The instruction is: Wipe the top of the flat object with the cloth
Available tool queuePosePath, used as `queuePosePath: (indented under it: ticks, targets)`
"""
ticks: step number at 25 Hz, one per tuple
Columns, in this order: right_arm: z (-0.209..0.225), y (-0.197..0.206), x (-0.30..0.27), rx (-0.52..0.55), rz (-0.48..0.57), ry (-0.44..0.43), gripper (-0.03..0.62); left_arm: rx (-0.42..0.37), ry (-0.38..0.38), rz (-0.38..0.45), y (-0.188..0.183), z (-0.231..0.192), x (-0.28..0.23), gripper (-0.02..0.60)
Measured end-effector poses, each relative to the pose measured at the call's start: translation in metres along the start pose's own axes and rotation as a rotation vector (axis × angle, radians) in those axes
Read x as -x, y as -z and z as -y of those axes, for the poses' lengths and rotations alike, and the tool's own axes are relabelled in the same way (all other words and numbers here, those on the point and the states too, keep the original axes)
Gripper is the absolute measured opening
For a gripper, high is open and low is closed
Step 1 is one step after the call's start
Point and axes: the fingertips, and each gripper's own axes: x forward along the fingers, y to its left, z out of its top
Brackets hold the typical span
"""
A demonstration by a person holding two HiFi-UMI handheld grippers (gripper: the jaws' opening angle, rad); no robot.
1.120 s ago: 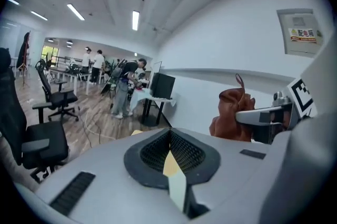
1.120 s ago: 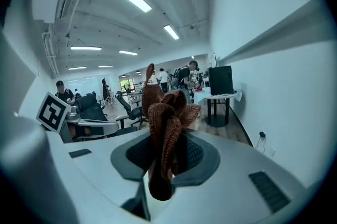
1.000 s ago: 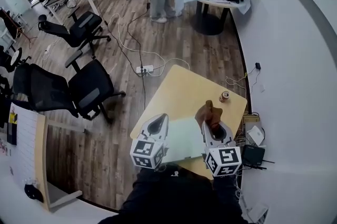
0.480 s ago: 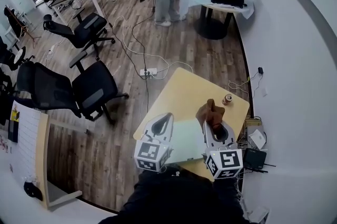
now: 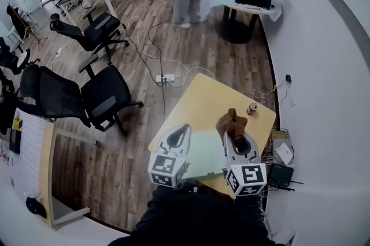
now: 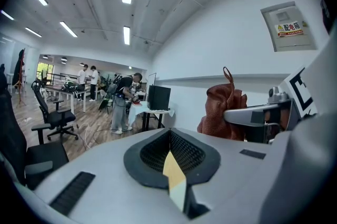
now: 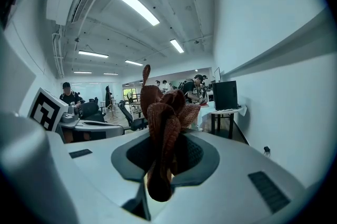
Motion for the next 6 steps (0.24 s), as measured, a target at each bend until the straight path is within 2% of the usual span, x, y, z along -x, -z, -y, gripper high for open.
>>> queuePosePath:
  ticks: [6]
  targets:
    - [0.006, -0.0007, -0.0059, -0.001, -0.005, 0.0, 0.095, 0.008, -0.003, -0.003, -0.0011, -0.0016, -0.0078, 0.034]
